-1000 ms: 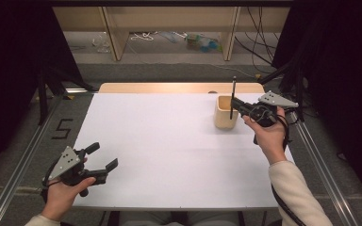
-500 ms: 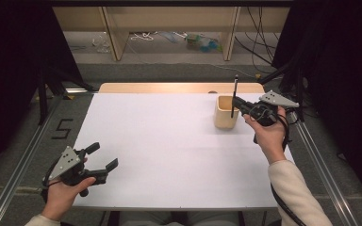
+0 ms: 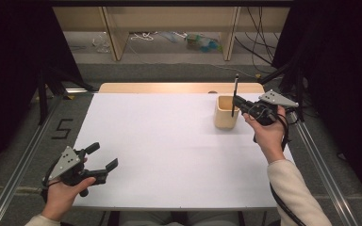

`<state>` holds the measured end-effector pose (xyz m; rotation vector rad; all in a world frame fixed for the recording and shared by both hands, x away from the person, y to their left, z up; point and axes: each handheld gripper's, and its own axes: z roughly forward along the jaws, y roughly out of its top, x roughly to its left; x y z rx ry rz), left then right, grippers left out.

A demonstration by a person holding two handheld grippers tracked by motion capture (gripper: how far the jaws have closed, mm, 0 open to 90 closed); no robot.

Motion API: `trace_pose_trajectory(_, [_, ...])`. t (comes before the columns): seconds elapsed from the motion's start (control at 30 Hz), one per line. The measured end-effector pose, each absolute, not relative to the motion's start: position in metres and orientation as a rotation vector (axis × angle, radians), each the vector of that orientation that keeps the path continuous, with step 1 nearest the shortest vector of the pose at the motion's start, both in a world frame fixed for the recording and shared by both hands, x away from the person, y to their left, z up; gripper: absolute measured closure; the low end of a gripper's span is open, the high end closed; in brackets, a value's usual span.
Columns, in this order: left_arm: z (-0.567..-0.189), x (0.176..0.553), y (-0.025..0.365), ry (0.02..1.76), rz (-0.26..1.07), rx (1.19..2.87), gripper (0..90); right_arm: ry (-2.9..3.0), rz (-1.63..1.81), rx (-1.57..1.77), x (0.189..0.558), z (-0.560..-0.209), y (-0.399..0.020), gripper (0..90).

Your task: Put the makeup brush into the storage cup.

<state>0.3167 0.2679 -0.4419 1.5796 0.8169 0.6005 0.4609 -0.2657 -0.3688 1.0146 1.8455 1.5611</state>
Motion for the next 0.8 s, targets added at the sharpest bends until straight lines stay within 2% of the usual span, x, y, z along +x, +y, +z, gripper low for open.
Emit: trace_pose_trajectory(0.8, [-0.4419, 0.3167, 0.2680, 0.816, 0.601, 1.581, 7.7, 1.818, 1.553, 1.032, 0.4667, -0.3687, -0.2652, 84.4])
